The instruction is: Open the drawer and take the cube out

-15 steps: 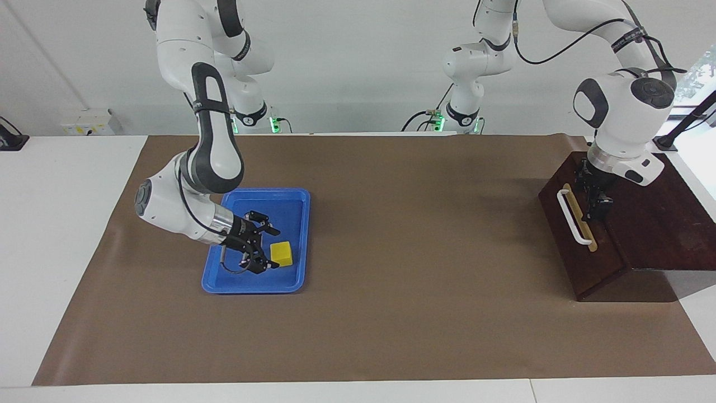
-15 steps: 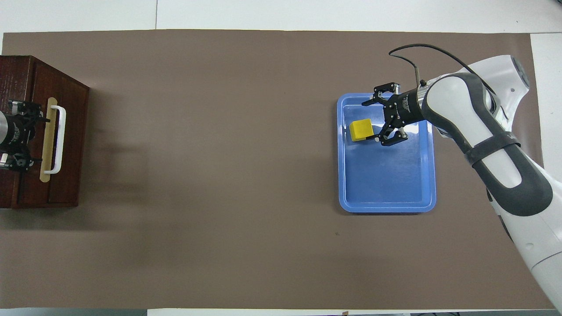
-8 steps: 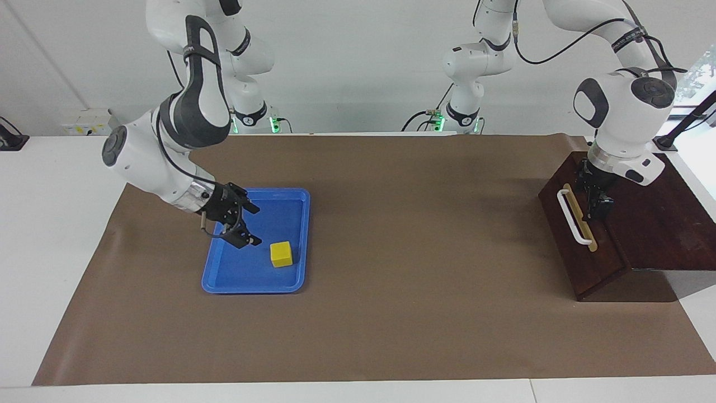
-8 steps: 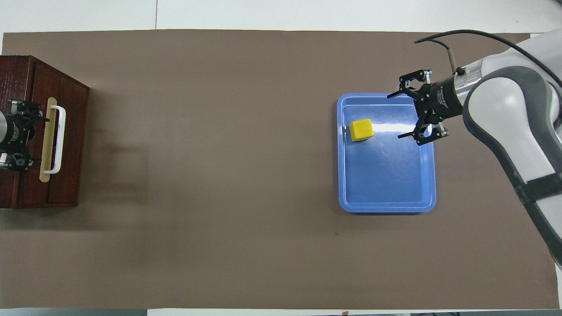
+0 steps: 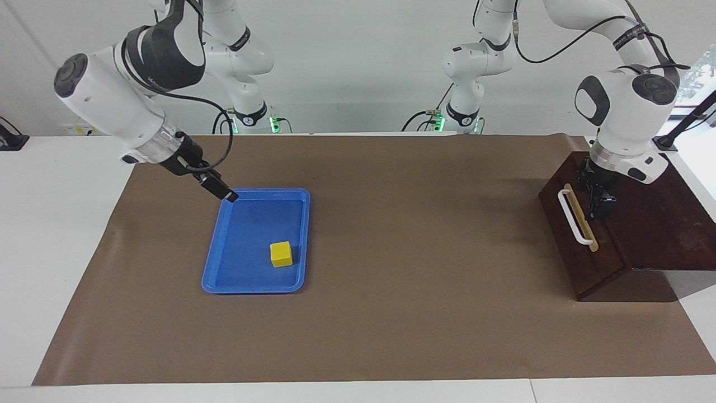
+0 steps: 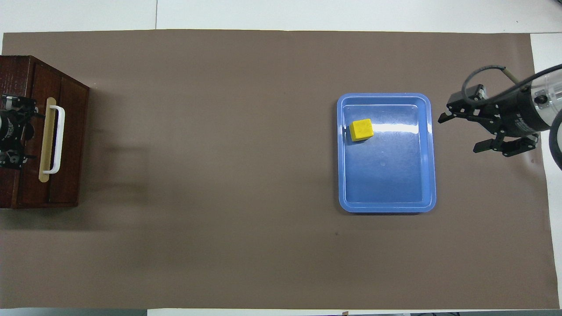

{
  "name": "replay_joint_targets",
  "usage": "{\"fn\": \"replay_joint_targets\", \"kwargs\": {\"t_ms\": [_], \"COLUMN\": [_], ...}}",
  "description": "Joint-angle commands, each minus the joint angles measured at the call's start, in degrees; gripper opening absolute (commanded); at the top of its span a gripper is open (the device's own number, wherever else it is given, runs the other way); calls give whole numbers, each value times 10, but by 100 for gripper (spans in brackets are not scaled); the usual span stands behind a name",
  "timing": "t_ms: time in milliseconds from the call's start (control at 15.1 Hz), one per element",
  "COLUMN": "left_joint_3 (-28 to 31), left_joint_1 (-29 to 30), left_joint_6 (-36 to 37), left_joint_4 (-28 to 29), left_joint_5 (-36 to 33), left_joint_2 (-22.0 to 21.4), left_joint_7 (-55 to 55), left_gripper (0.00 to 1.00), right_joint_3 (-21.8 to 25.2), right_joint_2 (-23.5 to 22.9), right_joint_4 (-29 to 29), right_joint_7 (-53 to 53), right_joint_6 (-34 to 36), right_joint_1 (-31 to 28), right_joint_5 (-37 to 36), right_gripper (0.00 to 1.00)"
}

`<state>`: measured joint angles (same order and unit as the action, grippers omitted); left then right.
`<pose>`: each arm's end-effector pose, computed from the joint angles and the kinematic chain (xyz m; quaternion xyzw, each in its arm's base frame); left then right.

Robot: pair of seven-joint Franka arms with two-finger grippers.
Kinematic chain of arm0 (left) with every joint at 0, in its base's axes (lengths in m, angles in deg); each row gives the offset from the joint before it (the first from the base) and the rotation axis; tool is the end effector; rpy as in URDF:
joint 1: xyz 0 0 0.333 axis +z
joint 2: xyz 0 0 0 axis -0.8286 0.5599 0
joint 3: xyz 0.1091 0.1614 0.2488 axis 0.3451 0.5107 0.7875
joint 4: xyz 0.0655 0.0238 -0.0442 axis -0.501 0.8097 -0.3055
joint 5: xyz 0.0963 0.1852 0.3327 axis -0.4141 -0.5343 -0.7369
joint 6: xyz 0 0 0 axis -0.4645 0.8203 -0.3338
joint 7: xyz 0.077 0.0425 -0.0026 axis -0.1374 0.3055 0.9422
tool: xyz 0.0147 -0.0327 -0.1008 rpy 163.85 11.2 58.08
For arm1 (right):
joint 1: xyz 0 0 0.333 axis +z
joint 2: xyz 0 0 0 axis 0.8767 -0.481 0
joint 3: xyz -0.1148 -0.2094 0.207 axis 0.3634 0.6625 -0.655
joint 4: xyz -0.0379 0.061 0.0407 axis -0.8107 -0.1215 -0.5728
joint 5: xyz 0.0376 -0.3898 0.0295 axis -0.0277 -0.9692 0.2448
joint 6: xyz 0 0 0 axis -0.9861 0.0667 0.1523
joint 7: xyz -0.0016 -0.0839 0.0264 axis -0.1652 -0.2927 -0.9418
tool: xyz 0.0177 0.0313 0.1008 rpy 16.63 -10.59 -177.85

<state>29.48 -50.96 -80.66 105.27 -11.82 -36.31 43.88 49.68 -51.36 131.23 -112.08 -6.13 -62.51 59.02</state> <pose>0.5742 0.0564 0.4806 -0.7890 -0.6084 -0.0795 0.0326 0.5658 0.0081 0.5633 -0.9553 0.2670 0.0699 0.1060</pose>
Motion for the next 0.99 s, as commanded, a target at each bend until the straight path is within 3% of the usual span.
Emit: {"fn": "replay_joint_targets", "kwargs": {"t_ms": [0,264,462,925], "left_joint_3": [0,-9,-10,-8], "left_joint_1": [-23,-62,-83,-82], "left_joint_6": [43,72,107,203], "left_joint_4": [-15,-22,-30,-61], "left_joint_5": [-9,10,22,61], "left_joint_2": [-21,-39,-59,-75], "left_joint_7": [-26,-58,-138,-466], "left_gripper": [100,100,100,100], "right_joint_3": [-7,-11,-19,-23], "right_joint_2": [34,60,47,47], "right_joint_4": [6,2,-54,-30], "right_joint_7": [145,299,351,377], "right_joint_6": [17,21,81,98], "right_joint_1": [-1,-3,-7,-30], "right_joint_5": [-65,-139,-166,-173], "right_gripper": [100,100,100,100]}}
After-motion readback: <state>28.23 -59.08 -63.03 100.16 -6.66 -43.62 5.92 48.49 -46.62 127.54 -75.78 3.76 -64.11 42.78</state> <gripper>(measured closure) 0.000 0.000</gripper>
